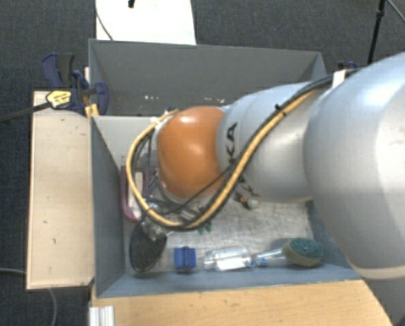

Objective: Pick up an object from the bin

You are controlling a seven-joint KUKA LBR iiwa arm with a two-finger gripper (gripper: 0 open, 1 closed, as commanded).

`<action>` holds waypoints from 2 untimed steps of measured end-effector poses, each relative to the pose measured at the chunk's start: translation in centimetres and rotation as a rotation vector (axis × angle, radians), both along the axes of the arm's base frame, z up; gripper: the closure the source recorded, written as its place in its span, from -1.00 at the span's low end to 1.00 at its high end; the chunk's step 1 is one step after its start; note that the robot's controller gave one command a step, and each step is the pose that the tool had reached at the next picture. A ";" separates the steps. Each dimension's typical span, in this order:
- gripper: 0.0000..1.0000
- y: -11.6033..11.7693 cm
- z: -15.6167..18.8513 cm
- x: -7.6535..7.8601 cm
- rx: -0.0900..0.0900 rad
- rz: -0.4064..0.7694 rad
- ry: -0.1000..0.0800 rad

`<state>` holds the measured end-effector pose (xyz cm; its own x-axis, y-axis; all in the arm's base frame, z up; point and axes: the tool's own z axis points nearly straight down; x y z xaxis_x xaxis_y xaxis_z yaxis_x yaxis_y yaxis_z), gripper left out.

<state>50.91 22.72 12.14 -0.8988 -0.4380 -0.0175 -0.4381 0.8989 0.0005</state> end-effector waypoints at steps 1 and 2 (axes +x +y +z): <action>-1.00 -0.1 -0.4 -0.2 -0.003 -0.001 0.007; -1.00 1.1 -3.6 1.2 -0.008 0.273 0.009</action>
Offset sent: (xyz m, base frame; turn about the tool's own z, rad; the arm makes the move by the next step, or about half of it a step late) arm 0.0000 0.0000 0.0000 0.0000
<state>52.08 23.77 8.58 -0.7478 -0.6639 -0.0059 -0.6639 0.7478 -0.0014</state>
